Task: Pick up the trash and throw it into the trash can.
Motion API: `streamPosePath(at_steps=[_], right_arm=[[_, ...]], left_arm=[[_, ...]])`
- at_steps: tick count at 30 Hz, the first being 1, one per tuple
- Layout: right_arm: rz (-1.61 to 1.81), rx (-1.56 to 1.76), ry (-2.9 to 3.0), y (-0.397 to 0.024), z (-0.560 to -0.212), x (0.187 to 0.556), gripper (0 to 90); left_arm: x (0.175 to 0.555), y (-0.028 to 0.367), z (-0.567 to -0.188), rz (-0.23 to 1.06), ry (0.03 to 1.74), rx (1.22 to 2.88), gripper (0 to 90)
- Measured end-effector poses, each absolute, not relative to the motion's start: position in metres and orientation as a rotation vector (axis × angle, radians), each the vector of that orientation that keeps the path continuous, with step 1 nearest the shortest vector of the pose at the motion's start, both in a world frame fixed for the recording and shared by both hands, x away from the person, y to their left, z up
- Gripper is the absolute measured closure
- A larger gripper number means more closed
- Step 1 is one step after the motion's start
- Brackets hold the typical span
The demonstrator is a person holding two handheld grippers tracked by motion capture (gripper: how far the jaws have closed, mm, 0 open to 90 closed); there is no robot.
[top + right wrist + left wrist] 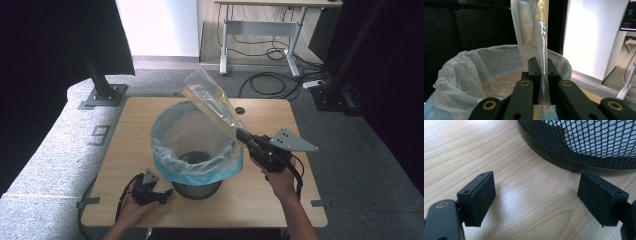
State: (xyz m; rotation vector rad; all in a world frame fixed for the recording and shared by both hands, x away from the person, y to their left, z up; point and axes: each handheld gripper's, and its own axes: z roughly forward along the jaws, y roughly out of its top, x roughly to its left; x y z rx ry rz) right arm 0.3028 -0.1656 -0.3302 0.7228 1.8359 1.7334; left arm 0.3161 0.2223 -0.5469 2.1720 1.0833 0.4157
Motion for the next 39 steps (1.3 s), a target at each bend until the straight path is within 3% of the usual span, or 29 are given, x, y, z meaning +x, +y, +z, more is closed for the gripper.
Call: streamPosePath(at_steps=[21, 23, 25, 28, 39], right_arm=[[1.719, 0.677, 1.902, -0.128, -0.318, 0.322, 84.3], [1.698, 0.681, 1.905, -0.126, -0.317, 0.323, 74.4], [1.649, 0.683, 1.923, -0.122, -0.317, 0.324, 46.9], [1.582, 0.714, 1.973, -0.121, -0.319, 0.326, 32.3], [1.606, 0.794, 1.918, -0.160, -0.331, 0.311, 28.9]], left_arm=[[0.316, 0.223, -0.547, 0.416, 1.081, 2.178, 14.7], [0.316, 0.222, -0.547, 0.416, 1.084, 2.172, 14.7], [0.316, 0.222, -0.547, 0.416, 1.084, 2.171, 14.7], [0.316, 0.223, -0.547, 0.416, 1.081, 2.177, 14.7], [0.315, 0.222, -0.547, 0.416, 1.084, 2.171, 14.7]])
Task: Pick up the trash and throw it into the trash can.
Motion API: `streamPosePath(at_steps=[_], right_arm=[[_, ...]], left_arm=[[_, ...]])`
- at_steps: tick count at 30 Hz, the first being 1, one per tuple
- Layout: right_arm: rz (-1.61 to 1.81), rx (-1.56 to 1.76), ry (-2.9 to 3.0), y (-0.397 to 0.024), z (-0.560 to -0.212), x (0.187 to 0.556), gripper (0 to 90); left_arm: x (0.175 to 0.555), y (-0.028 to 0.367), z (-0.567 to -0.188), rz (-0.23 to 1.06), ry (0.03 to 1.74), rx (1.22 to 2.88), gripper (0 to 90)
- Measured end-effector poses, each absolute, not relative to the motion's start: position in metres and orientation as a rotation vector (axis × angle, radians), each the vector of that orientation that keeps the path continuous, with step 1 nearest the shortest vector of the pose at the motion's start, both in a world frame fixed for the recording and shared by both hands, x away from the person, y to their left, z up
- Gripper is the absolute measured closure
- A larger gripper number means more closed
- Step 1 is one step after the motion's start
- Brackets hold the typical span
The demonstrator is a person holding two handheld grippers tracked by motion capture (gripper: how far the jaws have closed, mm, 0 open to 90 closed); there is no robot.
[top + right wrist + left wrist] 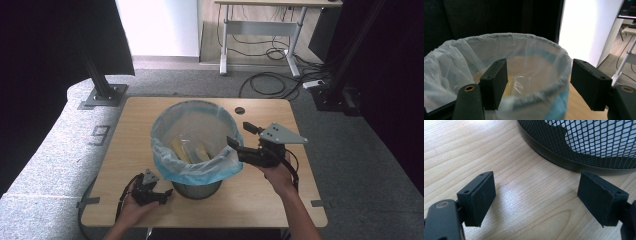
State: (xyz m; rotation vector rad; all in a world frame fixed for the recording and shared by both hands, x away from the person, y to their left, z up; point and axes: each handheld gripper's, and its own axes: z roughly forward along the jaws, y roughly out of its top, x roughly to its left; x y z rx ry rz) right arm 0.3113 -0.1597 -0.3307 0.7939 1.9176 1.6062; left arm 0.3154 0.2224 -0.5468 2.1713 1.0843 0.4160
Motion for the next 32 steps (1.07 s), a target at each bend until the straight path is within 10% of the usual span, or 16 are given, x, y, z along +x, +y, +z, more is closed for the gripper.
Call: streamPosePath(at_steps=[32], right_arm=[[1.524, 0.968, 1.955, -0.222, -0.389, 0.300, 29.2]], left_arm=[[0.315, 0.222, -0.547, 0.418, 1.088, 2.170, 14.7]])
